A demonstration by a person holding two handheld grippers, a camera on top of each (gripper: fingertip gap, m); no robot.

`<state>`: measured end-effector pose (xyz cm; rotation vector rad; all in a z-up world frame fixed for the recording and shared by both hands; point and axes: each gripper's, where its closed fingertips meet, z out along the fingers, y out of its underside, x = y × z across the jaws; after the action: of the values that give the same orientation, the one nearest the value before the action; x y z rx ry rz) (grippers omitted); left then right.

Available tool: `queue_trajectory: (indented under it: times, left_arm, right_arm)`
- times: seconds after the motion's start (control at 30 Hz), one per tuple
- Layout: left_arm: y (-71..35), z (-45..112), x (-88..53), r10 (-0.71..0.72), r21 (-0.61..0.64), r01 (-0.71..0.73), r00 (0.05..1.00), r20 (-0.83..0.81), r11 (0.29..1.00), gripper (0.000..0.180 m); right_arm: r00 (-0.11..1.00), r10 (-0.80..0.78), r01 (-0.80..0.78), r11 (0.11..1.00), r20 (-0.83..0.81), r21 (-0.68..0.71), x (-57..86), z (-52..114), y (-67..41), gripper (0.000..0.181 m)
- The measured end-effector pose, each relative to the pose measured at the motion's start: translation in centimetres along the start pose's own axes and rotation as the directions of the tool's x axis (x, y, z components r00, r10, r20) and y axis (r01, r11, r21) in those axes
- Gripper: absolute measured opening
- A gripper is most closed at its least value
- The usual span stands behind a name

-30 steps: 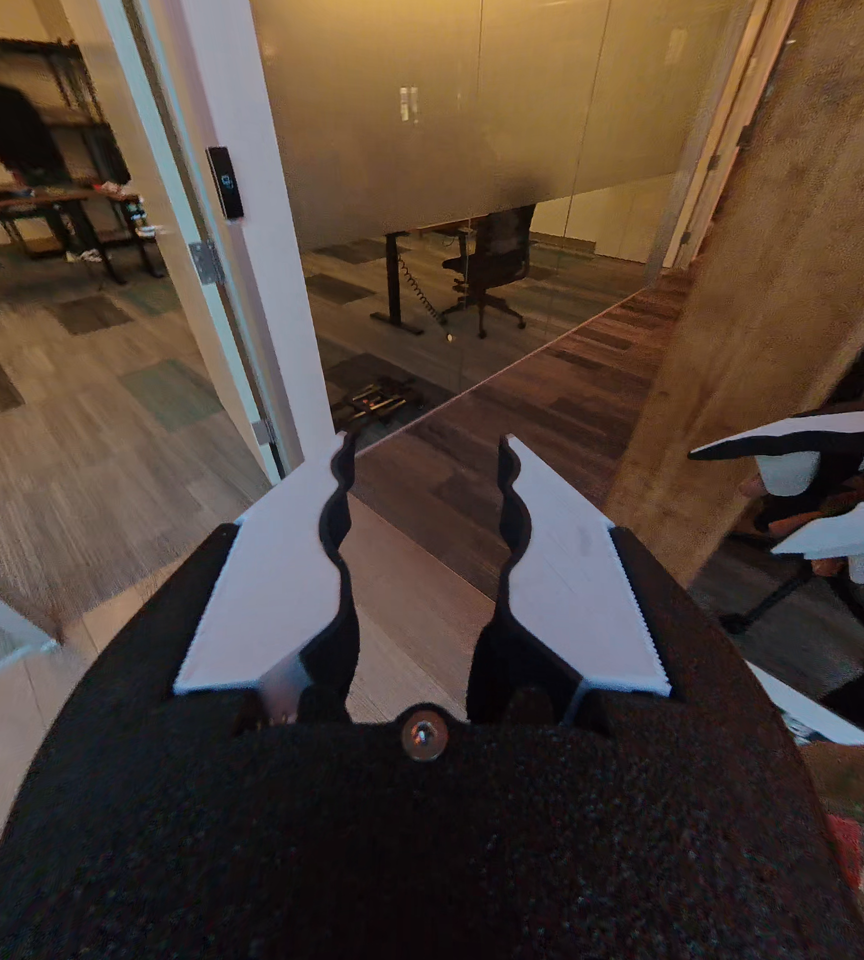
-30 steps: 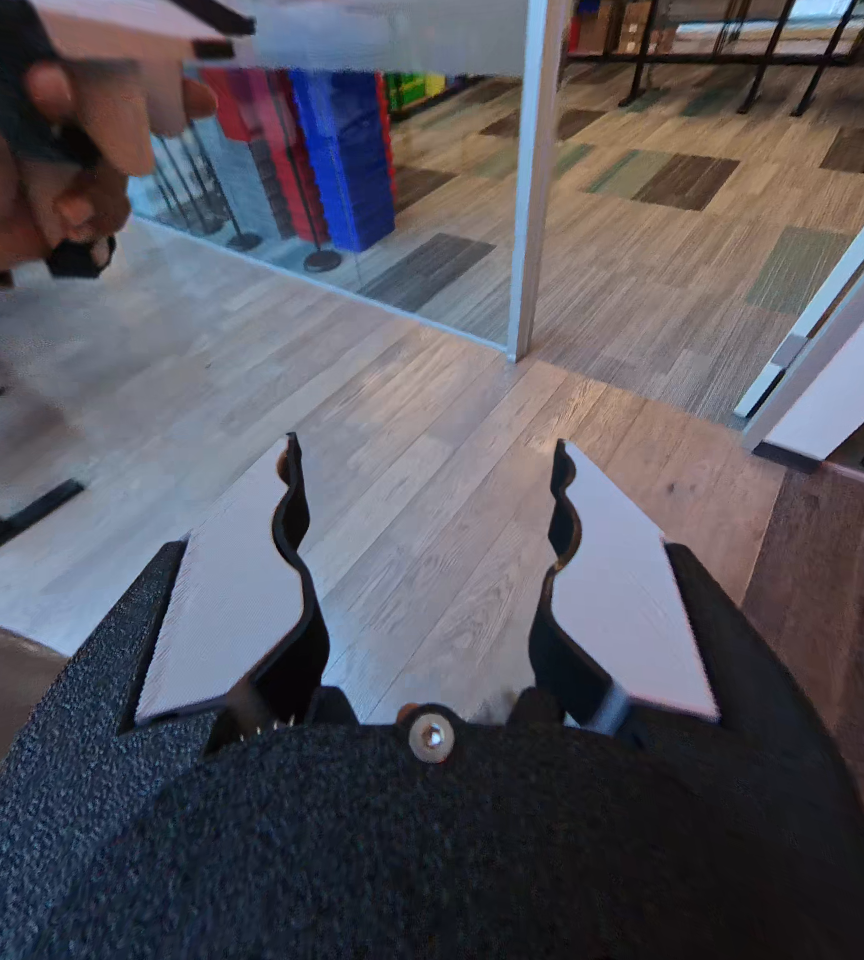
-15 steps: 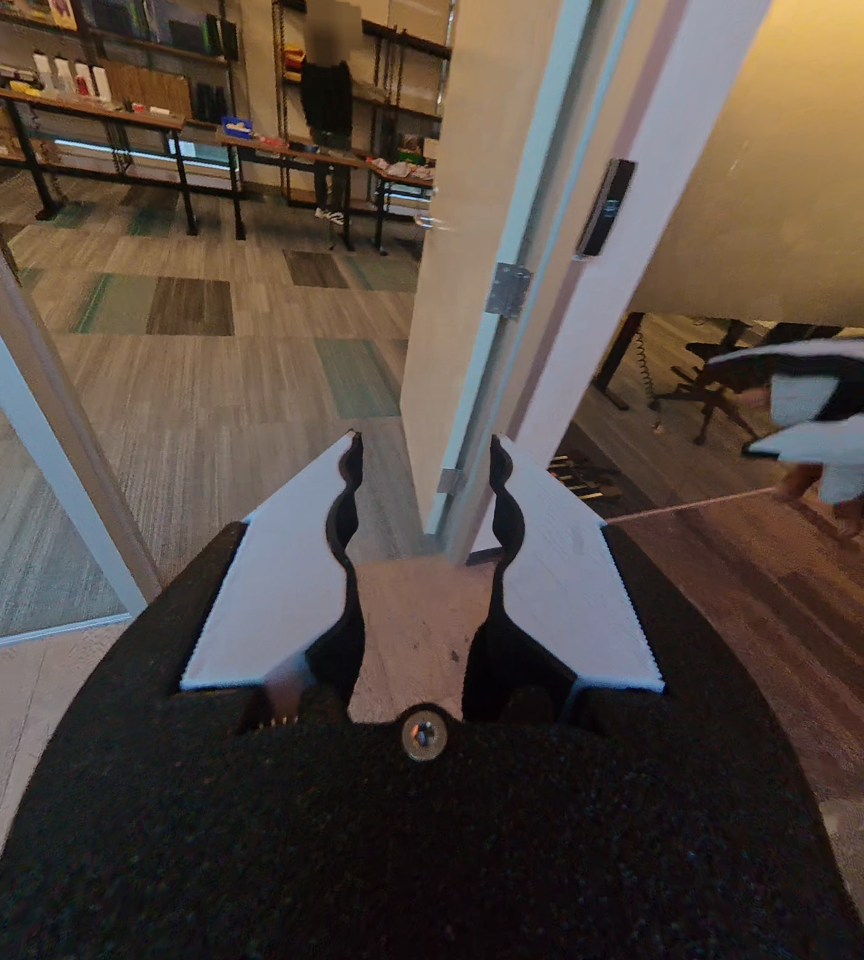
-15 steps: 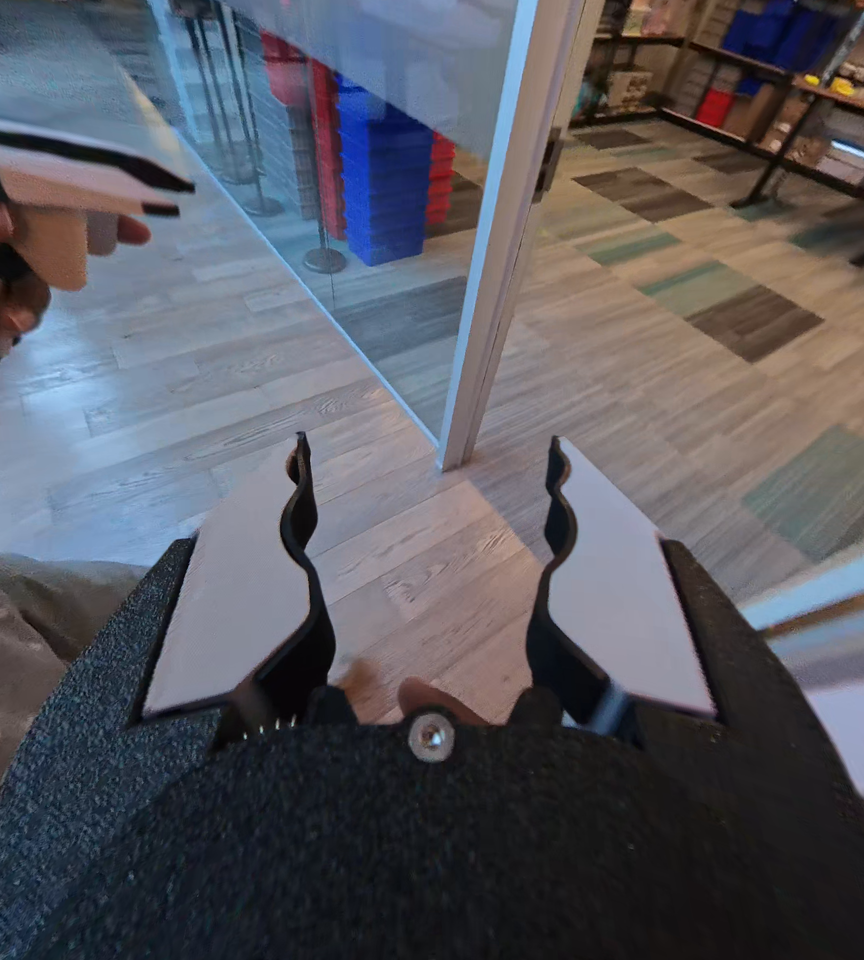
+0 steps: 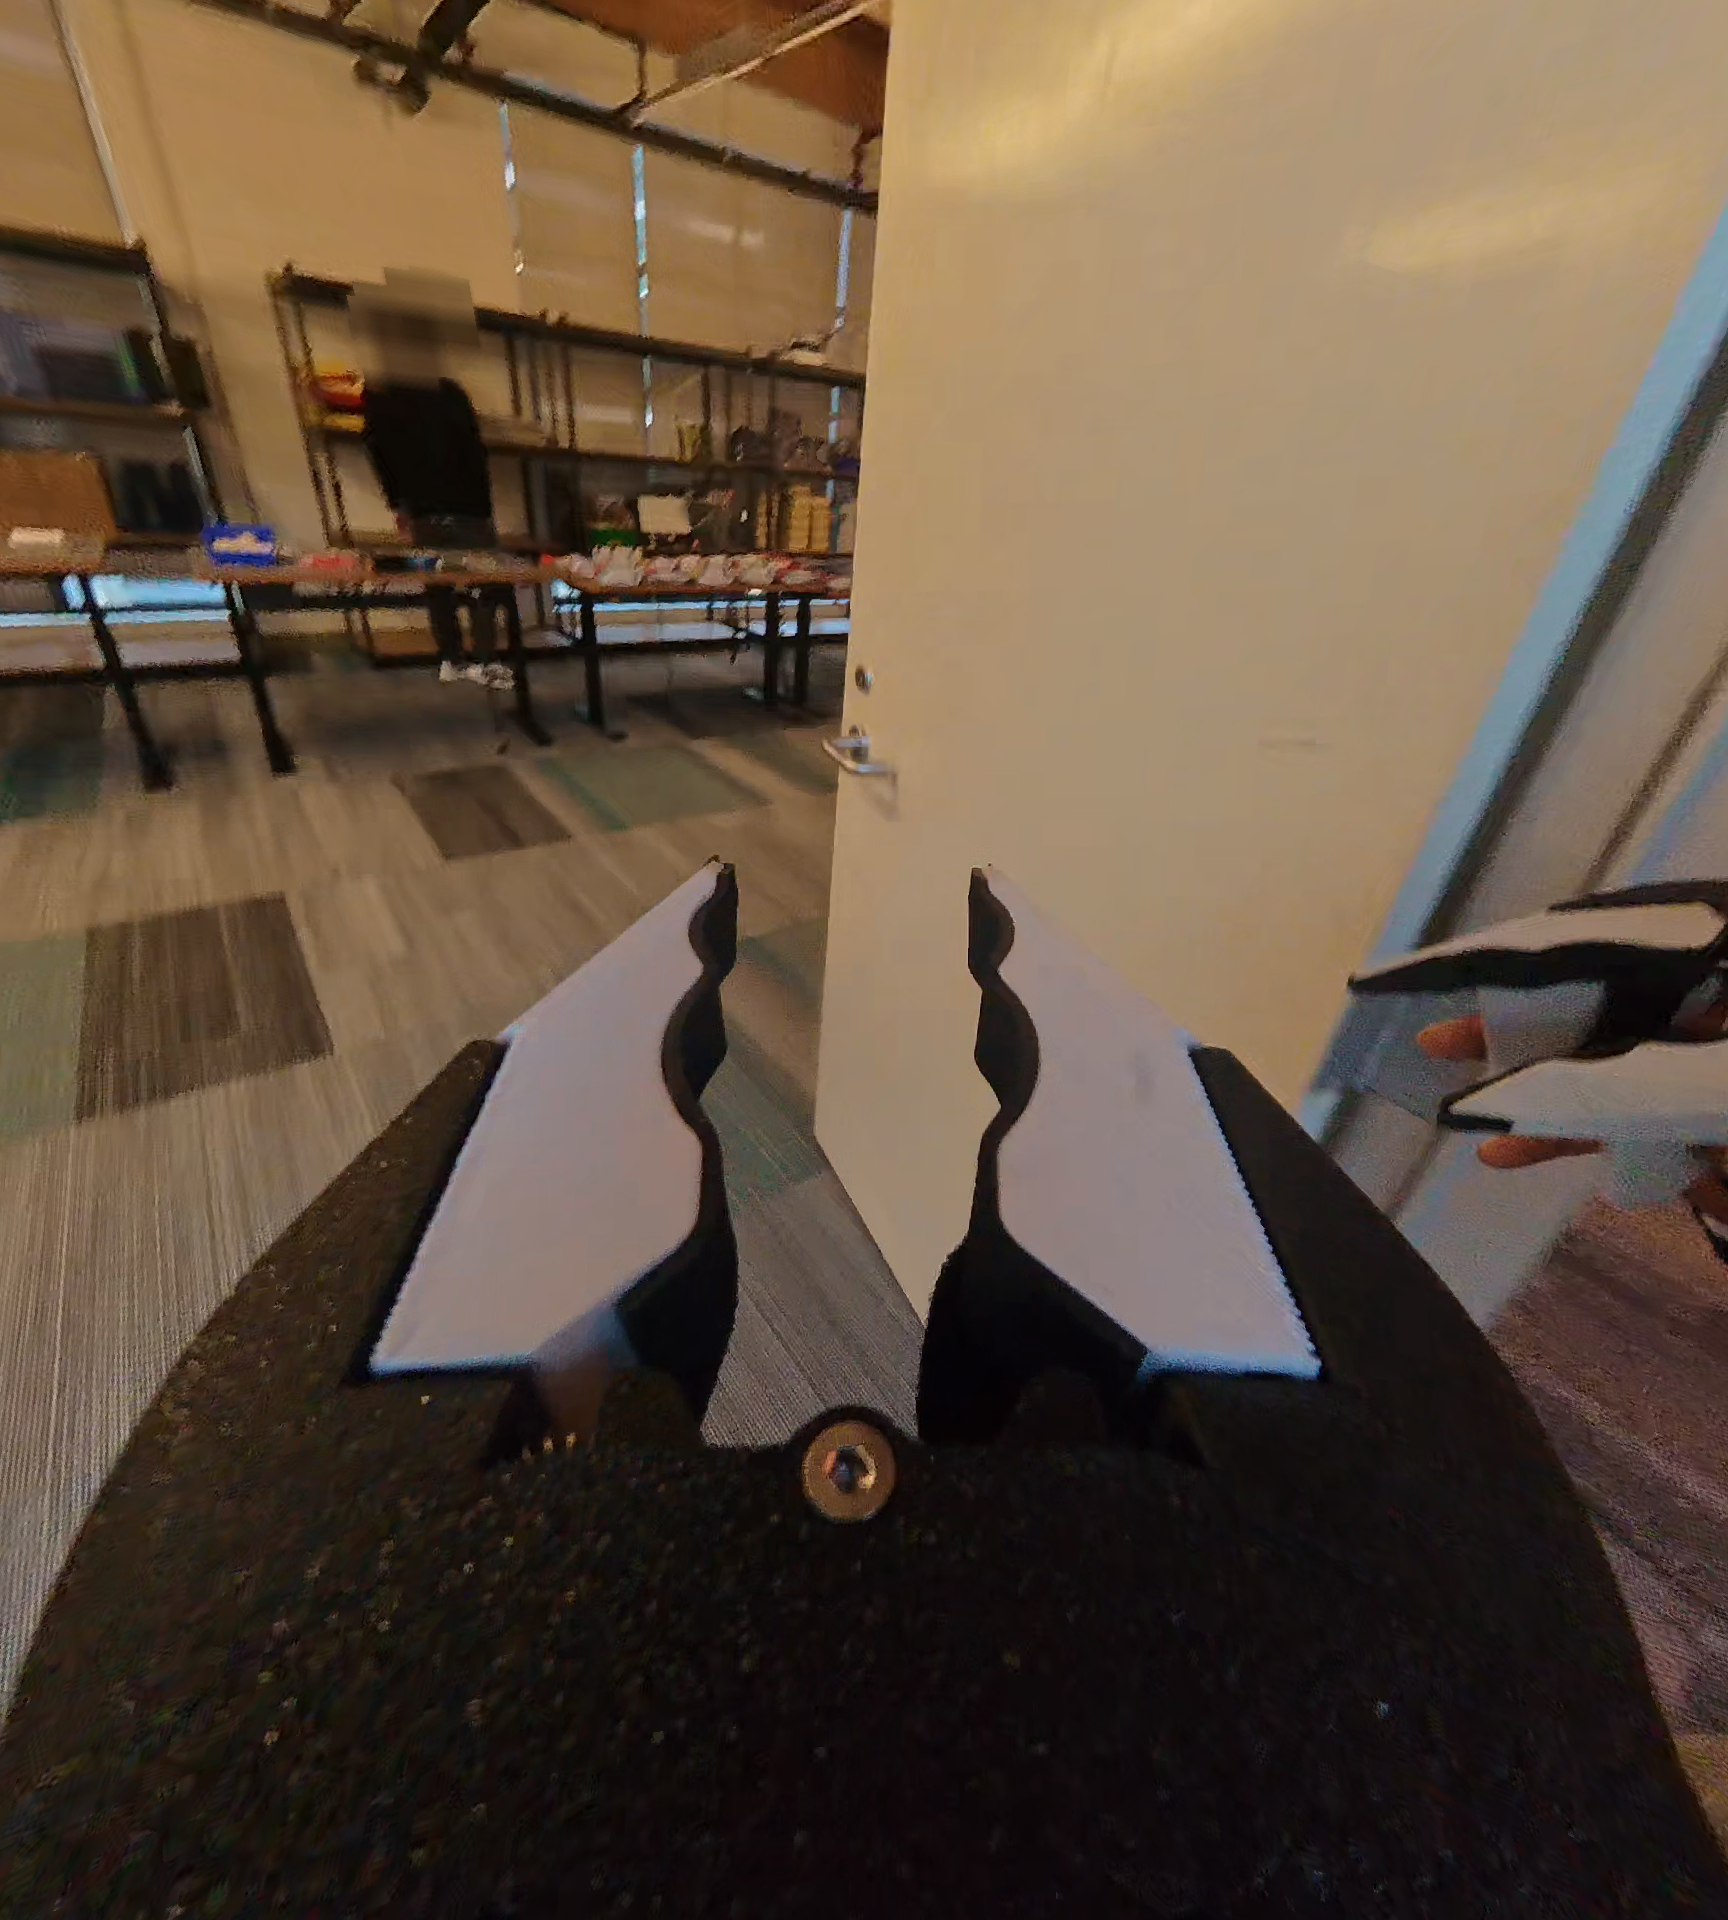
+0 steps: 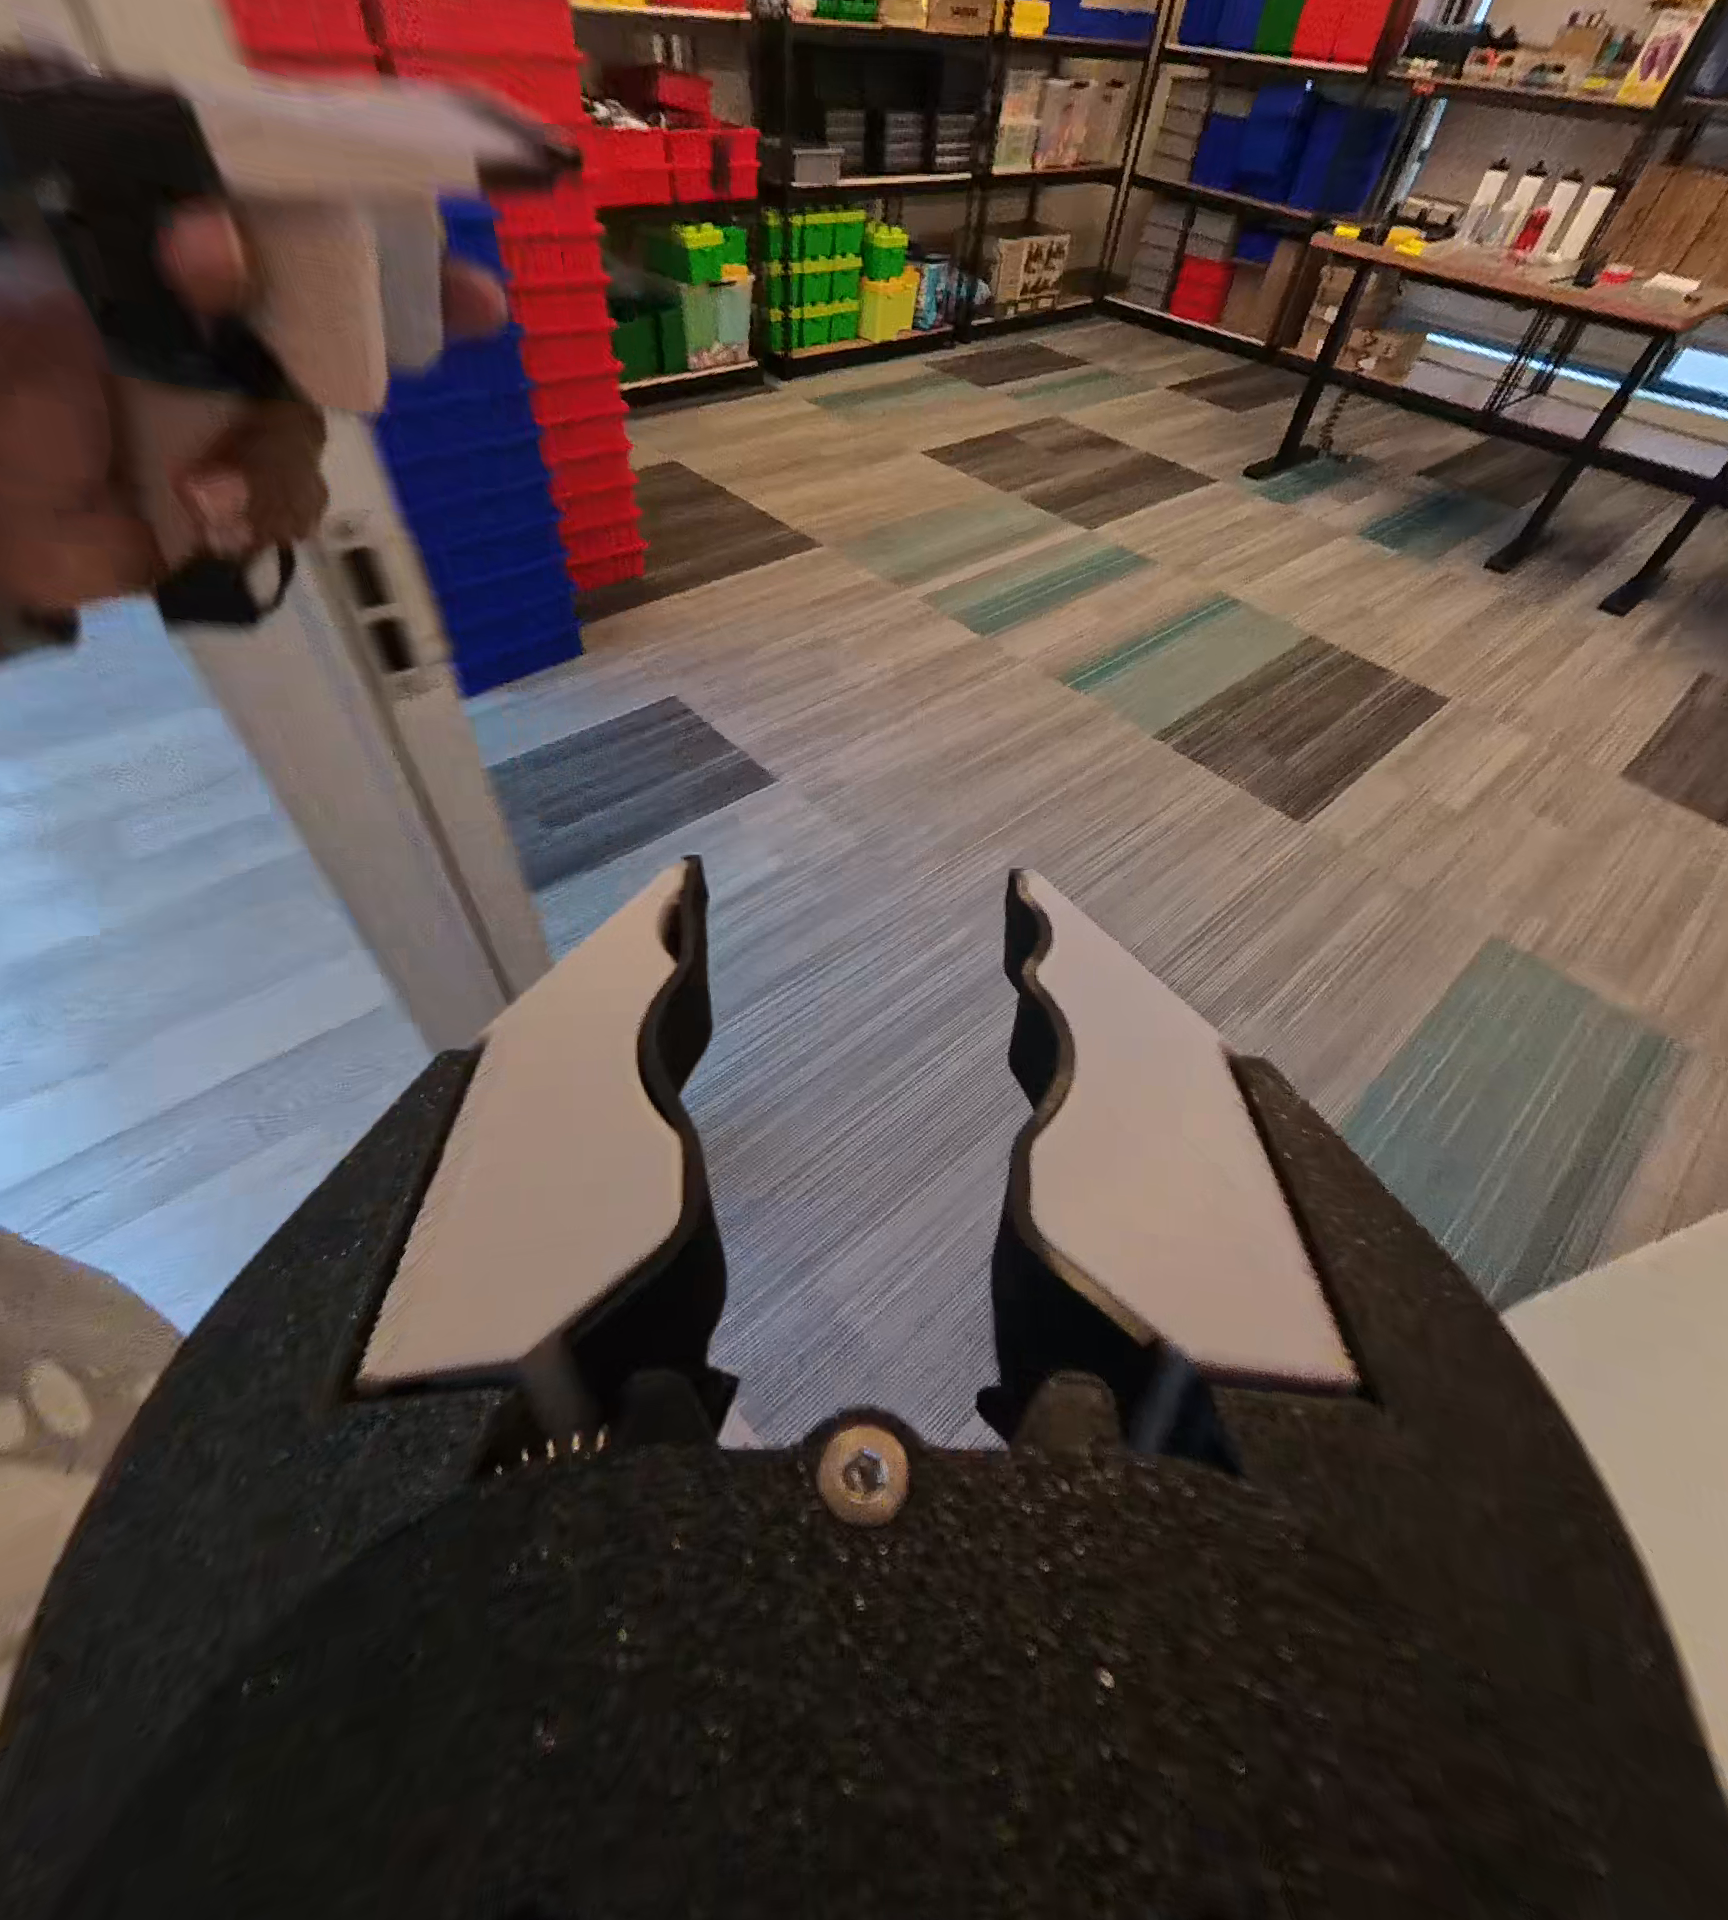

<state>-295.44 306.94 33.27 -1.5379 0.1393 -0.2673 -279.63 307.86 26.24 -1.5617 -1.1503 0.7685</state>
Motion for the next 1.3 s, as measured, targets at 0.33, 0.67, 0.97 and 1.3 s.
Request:
queue_trajectory:
  times: [0.33, 0.67, 0.97, 1.3]
  left_arm:
    - [7.4, 21.6, -32.8, -0.012, -0.101, 0.040, 0.963, 0.270, 0.994, 0.041]
    - [7.9, 30.1, -67.9, -0.049, -0.105, 0.124, 0.843, 0.536, 0.987, 0.041]
    - [2.7, 48.0, -104.6, -0.028, -0.053, 0.060, 0.880, 0.474, 0.997, 0.041]
    - [-2.5, 58.9, -143.2, 0.007, -0.008, -0.003, 0.802, 0.597, 1.000, 0.052]
  right_arm:
    - [0.987, -0.039, 0.016, 0.989, 0.157, 0.145, 26.8, 35.3, -8.0, 0.053]
    - [0.877, -0.382, 0.241, 0.875, 0.291, 0.420, 40.2, 76.6, -28.8, 0.001]
    - [0.949, -0.291, 0.209, 0.868, 0.121, 0.451, 51.3, 110.0, -40.0, 0.021]
    - [0.960, -0.148, 0.122, 0.985, 0.238, 0.121, 61.1, 148.0, -37.0, 0.110]
